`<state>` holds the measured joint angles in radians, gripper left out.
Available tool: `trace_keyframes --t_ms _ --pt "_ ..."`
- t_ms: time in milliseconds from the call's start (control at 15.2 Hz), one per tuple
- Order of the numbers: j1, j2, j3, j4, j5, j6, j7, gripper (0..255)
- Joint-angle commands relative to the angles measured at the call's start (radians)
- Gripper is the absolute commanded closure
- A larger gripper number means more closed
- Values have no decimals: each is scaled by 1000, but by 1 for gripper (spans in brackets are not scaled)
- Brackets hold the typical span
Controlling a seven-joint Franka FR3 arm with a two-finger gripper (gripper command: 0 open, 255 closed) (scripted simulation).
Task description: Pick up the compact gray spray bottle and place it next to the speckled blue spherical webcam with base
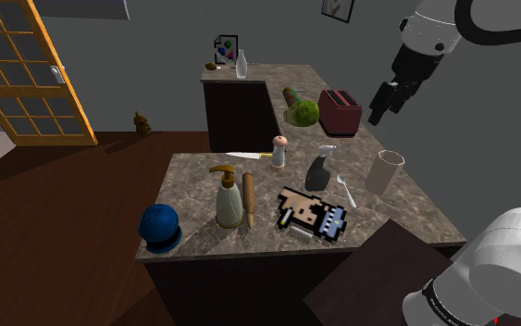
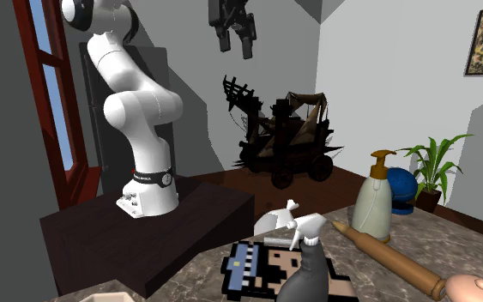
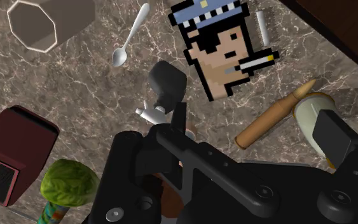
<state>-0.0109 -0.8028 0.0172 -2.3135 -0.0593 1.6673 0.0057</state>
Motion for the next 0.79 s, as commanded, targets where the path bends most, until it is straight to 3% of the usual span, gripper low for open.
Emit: trace_keyframes --t_ms 0,396,726 --pt "0 0 0 0 0 0 0 0" --pt "28 -44 -175 -194 -37 214 -252 0" --pt "61 1 -344 -290 -63 398 -476 0"
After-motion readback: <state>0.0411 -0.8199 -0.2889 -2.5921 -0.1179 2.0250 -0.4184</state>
